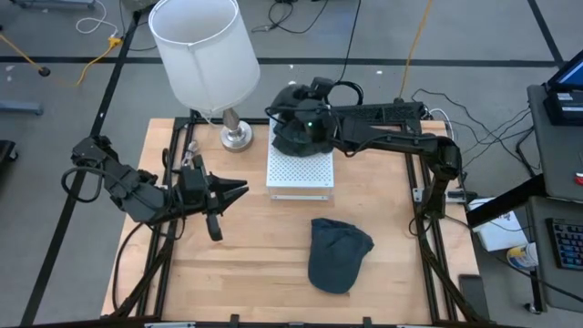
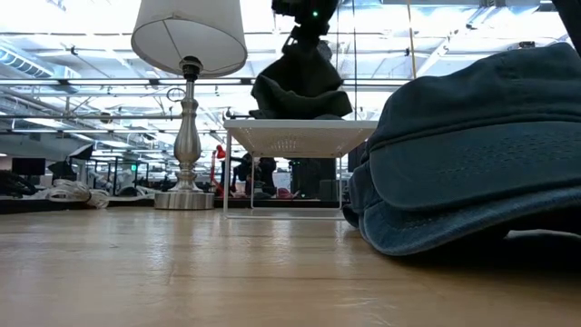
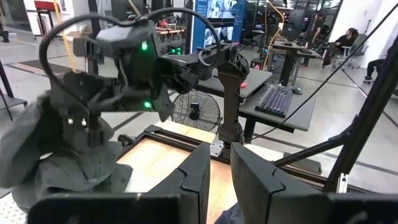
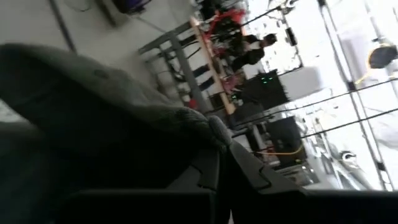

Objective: Pick & Place hat
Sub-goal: Stack the black cap on top of the other black caps on the shelf

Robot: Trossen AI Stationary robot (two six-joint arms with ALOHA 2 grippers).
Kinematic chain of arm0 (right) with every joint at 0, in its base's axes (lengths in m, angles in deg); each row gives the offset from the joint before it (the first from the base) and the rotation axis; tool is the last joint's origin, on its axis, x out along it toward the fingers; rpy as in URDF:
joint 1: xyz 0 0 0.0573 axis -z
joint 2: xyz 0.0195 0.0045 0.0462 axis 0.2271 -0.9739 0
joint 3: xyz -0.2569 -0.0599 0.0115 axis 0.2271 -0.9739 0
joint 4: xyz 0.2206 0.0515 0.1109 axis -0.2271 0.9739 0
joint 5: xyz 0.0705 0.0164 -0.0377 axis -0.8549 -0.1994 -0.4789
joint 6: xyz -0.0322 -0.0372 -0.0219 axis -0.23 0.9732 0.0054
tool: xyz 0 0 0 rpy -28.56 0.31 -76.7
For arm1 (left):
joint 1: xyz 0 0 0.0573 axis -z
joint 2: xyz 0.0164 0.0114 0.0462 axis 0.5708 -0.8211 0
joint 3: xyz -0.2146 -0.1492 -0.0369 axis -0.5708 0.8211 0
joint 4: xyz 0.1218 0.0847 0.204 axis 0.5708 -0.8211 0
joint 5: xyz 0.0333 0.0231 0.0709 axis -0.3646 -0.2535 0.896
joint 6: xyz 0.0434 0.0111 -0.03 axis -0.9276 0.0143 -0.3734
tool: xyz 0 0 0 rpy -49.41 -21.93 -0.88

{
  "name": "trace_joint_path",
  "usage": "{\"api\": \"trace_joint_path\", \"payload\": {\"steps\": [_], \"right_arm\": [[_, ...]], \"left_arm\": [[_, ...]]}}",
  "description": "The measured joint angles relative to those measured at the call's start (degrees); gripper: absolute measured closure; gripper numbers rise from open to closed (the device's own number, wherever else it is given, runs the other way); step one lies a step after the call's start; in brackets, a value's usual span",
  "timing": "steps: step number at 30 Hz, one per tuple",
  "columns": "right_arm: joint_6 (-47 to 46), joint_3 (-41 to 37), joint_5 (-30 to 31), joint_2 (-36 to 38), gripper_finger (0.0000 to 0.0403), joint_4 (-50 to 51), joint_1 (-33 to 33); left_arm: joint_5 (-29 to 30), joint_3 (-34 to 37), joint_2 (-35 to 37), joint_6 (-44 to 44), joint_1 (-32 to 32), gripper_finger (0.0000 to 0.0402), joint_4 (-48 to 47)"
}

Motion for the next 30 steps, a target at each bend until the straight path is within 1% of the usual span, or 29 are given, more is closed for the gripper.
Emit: {"api": "trace_joint_path", "payload": {"steps": [7,13,18,22,28,30], "right_arm": [[-8.5,-0.4,-1.4,0.0,0.0399,9.4,-1.4],[-9.8,-4.2,-1.4,0.0,0.0399,10.0,-2.8],[-11.5,-8.8,-1.6,0.1,0.0399,10.1,-3.8],[-12.0,-12.0,-4.9,0.1,0.0399,10.1,-4.8],[-15.4,-15.3,-10.3,0.1,0.0399,10.4,-6.1],[-17.2,-15.8,-10.6,0.1,0.0399,11.0,-6.1]], "left_arm": [[0.0,0.0,0.0,-0.9,0.0,0.0334,0.0],[0.2,0.0,0.0,-0.9,0.0,0.0334,0.0],[0.2,0.0,-0.2,-0.9,0.0,0.0334,0.0],[0.2,0.0,-0.3,-0.6,0.0,0.0334,-0.1],[0.2,0.0,-0.3,-0.5,0.0,0.0334,-0.1],[0.2,0.0,-0.3,-0.5,0.0,0.0334,-0.1]]}}
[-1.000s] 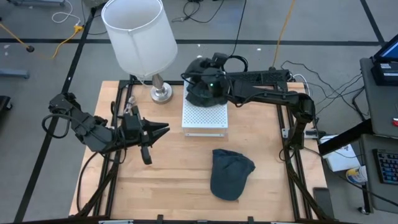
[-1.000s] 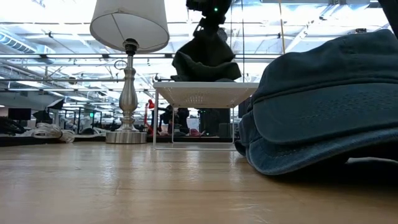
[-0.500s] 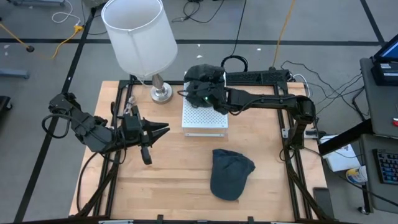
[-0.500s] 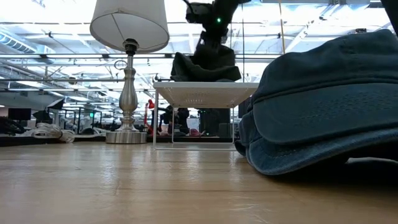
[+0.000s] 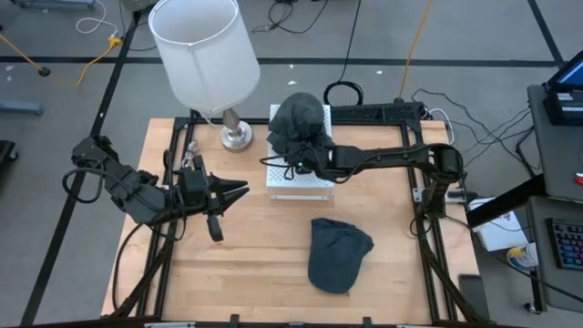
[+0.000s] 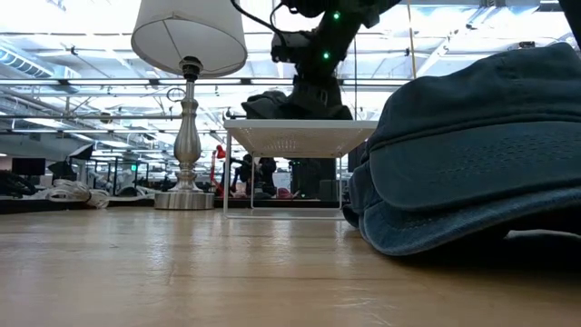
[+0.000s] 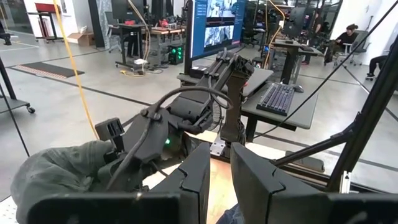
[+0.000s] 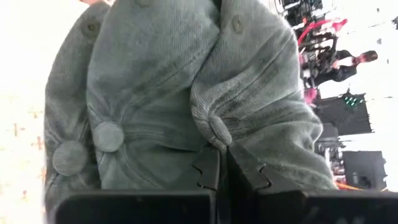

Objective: Pick & Place hat
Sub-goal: Stack the black cap on top of the other black caps on the shelf, then put the blue cap on the shelf

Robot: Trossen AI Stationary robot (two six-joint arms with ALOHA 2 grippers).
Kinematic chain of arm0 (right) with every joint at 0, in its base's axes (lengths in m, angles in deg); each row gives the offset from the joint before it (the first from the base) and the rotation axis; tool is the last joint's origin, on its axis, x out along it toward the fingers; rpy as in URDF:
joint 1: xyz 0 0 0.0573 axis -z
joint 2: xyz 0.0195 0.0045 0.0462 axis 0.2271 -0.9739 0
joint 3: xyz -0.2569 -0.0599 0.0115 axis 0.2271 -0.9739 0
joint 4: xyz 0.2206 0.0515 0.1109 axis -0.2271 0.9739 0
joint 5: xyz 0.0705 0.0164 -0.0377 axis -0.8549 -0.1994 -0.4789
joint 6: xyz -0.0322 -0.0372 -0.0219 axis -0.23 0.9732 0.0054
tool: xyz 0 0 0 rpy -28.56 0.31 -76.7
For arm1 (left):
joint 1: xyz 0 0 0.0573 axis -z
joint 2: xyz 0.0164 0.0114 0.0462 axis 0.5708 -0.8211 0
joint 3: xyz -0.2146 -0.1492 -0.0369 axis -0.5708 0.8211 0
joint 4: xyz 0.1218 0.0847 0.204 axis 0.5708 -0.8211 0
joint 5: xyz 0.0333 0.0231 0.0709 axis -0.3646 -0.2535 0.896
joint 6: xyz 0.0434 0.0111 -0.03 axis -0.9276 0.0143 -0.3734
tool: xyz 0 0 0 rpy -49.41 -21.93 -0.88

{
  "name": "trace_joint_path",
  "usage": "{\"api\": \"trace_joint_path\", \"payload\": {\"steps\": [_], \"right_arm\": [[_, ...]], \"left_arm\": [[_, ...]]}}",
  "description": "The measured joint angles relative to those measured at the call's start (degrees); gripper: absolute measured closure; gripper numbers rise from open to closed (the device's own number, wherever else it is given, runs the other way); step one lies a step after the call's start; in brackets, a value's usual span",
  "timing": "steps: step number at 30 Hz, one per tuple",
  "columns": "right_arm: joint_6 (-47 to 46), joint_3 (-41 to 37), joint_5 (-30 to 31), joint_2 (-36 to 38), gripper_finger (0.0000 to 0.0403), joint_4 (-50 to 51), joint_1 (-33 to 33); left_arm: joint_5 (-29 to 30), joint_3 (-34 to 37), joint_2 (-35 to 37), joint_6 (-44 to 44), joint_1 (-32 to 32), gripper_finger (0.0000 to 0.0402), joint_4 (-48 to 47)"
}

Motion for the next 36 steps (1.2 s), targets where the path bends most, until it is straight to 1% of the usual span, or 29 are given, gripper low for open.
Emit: {"api": "trace_joint_path", "payload": {"steps": [3,9,14,17,19,23,25,27,31,33,36], "right_arm": [[-3.2,0.0,-2.0,0.0,0.0399,1.8,0.1],[-8.8,0.0,-9.8,0.0,0.0399,5.9,1.2],[-9.0,0.0,-8.9,0.0,0.0391,5.2,1.6],[-9.0,-0.1,-9.3,0.8,0.0368,5.1,1.7],[-8.2,0.0,-10.2,1.1,0.0344,4.1,1.7],[-7.7,-0.1,-10.3,2.6,0.0292,4.7,0.8],[-7.7,0.0,-10.2,2.8,0.0270,4.2,0.1],[-7.7,-0.1,-10.4,3.9,0.0255,5.9,-0.7],[-8.3,0.1,-10.2,5.0,0.0240,5.0,-2.4],[-10.1,-0.1,-10.3,6.2,0.0239,6.9,-3.3],[-12.6,0.0,-10.1,7.1,0.0239,6.1,-4.9]], "left_arm": [[0.0,0.0,0.0,0.6,0.0,0.0334,0.0],[0.0,0.0,0.0,1.4,0.0,0.0334,0.0],[-0.1,0.0,0.0,1.8,0.0,0.0334,-0.1],[-0.2,0.0,0.0,1.7,0.0,0.0334,-0.1],[-0.2,0.0,0.0,1.8,0.0,0.0334,-0.1],[-0.2,0.0,0.0,1.7,0.0,0.0334,-0.1],[-0.2,0.0,0.0,1.6,0.0,0.0334,-0.2],[-0.2,0.0,0.0,1.3,0.0,0.0334,-0.2],[-0.2,0.0,0.0,1.3,0.0,0.0334,-0.2],[-0.2,0.0,0.0,1.3,0.0,0.0334,-0.2],[-0.2,0.0,0.0,1.2,0.0,0.0334,-0.1]]}}
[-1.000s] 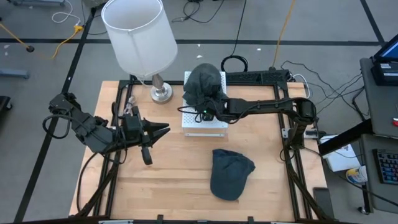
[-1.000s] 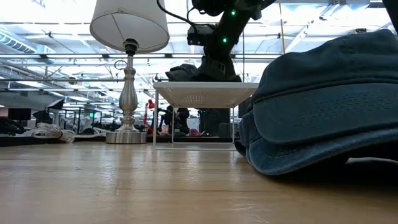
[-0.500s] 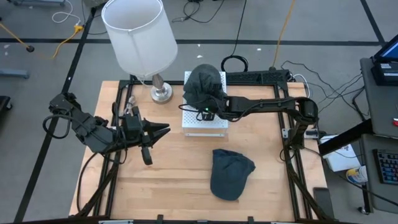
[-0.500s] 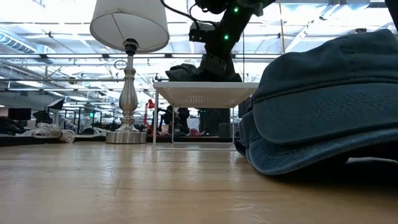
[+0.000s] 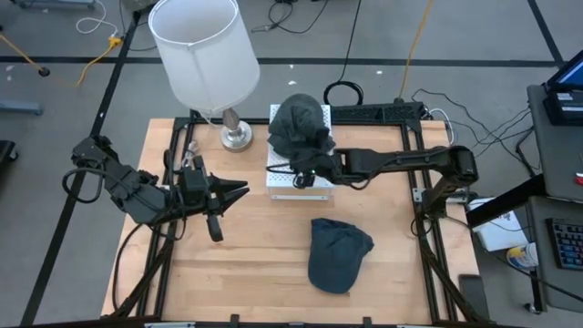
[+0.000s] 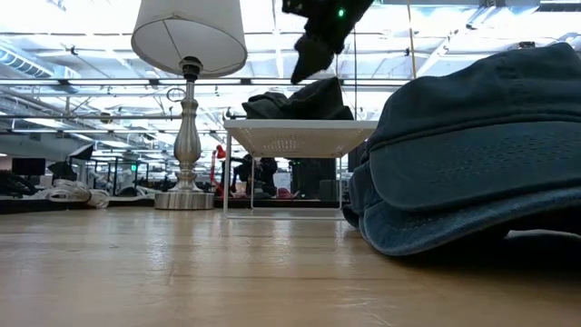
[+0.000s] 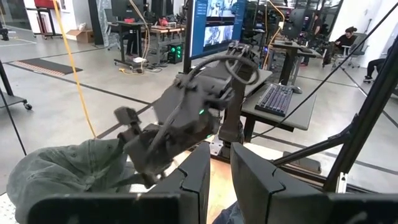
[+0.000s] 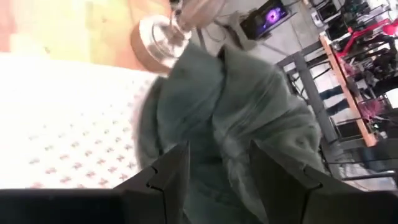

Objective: Pick & Place hat
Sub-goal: Put the blue cap on the shelf

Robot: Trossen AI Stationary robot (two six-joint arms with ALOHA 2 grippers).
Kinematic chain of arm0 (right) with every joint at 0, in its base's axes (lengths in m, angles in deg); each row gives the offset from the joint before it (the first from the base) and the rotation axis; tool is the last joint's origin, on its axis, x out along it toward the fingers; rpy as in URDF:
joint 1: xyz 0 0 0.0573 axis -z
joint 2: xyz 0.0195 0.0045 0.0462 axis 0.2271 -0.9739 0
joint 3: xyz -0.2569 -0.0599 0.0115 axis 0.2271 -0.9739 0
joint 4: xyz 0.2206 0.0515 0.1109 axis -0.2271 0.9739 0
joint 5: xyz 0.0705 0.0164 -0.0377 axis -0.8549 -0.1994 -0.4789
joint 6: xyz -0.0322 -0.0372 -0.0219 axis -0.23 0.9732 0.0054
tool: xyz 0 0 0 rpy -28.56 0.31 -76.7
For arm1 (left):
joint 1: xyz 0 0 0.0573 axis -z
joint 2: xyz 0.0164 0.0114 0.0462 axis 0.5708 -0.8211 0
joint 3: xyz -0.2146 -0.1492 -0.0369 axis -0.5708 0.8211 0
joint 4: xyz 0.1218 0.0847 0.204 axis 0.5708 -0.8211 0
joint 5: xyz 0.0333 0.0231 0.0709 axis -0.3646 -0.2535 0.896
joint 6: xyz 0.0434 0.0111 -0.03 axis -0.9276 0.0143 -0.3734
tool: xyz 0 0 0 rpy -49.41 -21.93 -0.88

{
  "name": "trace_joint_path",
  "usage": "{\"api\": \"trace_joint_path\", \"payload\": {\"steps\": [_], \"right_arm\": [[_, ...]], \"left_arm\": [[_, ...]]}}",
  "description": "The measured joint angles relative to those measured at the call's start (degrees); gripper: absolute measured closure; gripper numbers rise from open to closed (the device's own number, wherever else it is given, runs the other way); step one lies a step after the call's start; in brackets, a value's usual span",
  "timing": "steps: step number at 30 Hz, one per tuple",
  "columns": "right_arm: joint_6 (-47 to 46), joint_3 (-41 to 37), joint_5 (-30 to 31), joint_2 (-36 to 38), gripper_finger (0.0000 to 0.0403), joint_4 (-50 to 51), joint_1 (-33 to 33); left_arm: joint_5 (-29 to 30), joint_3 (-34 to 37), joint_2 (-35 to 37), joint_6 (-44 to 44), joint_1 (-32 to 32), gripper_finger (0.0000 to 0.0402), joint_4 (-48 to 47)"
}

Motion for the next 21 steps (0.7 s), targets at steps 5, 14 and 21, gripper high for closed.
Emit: {"api": "trace_joint_path", "payload": {"steps": [5,14,21], "right_arm": [[-6.3,0.0,0.0,2.2,0.0238,1.1,-3.6],[-22.1,-0.1,0.0,8.3,0.0238,6.6,-9.7],[-38.7,0.0,-0.1,14.5,0.0238,12.4,-13.7]], "left_arm": [[0.0,0.0,0.0,-0.1,0.0,0.0334,0.0],[0.0,0.0,0.0,0.1,0.0,0.0334,0.5],[0.0,0.0,0.0,0.3,0.0,0.0334,0.8]]}}
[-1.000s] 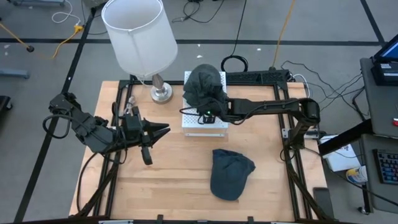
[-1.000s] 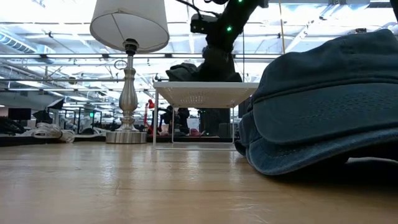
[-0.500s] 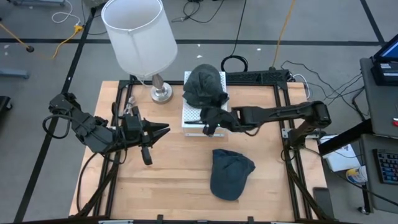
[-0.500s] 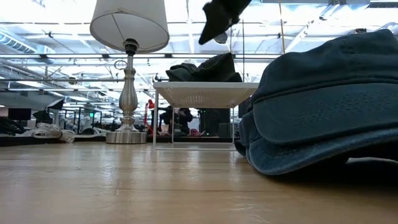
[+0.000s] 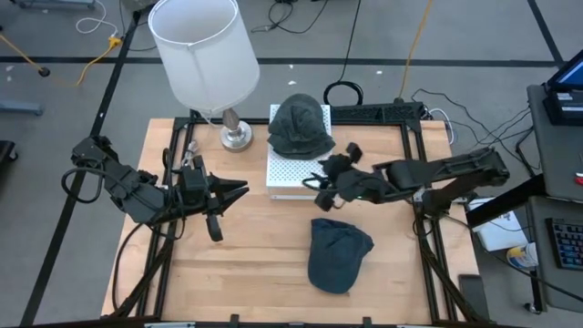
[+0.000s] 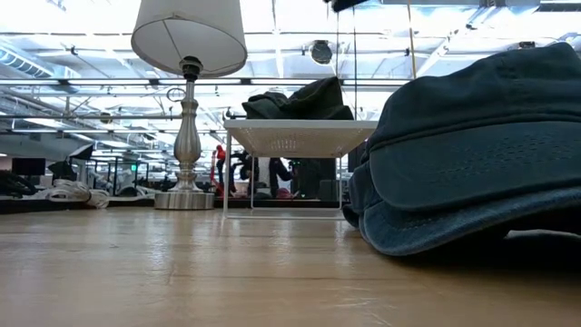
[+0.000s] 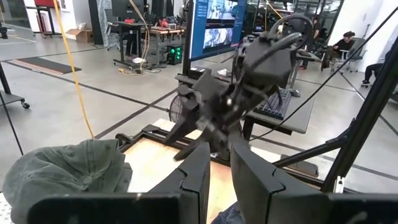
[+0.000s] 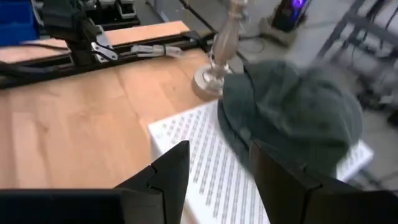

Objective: Pick & Place hat
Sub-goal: Put the blue cap on the shelf

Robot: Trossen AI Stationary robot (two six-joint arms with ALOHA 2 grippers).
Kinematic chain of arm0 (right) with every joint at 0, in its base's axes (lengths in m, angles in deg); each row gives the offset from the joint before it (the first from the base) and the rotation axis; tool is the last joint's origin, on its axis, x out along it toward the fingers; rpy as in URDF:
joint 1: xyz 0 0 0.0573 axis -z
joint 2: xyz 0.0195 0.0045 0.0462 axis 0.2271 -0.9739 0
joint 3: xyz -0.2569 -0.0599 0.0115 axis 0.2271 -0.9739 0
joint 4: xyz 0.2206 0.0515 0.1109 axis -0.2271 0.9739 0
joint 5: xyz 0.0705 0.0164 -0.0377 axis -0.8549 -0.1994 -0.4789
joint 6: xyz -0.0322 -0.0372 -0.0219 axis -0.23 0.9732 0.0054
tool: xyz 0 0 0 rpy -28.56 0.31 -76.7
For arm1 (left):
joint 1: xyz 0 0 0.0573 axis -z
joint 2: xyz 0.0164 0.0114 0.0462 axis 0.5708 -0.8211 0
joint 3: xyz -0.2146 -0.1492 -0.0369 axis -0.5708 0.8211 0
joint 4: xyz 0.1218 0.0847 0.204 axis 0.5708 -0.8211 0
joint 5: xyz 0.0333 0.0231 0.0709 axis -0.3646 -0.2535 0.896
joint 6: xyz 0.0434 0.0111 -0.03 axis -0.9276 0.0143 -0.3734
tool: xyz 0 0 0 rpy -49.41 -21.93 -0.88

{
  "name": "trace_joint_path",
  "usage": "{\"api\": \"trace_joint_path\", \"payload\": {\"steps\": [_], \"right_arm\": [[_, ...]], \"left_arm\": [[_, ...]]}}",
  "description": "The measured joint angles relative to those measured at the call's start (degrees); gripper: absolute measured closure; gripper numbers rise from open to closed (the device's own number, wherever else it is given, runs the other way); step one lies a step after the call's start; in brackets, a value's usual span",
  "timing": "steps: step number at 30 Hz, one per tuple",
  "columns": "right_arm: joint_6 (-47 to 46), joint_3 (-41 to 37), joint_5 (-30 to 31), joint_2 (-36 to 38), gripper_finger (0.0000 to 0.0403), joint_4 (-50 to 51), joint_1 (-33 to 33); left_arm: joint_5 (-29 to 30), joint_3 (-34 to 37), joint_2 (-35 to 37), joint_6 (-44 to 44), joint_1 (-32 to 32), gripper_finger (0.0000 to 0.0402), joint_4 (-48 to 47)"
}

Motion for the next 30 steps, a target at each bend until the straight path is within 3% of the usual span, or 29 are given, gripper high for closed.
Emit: {"api": "trace_joint_path", "payload": {"steps": [6,12,19,23,30], "right_arm": [[-16.7,0.0,-0.4,5.6,0.0238,4.6,-2.4],[-25.9,0.0,-7.5,10.8,0.0238,5.5,-2.6],[-26.9,0.0,-19.9,15.2,0.0238,5.5,-2.6],[-25.1,0.0,-24.1,17.2,0.0238,5.5,-2.6],[-23.6,0.0,-24.0,20.3,0.0238,5.5,-2.6]], "left_arm": [[0.0,0.0,0.0,0.8,0.0,0.0334,0.0],[0.2,0.0,0.0,5.6,0.0,0.0334,0.1],[0.1,0.0,0.0,20.9,-1.3,0.0334,0.1],[-0.6,0.0,0.0,29.1,-2.1,0.0334,0.1],[-12.3,0.1,-1.2,33.3,-4.2,0.0334,3.5]]}}
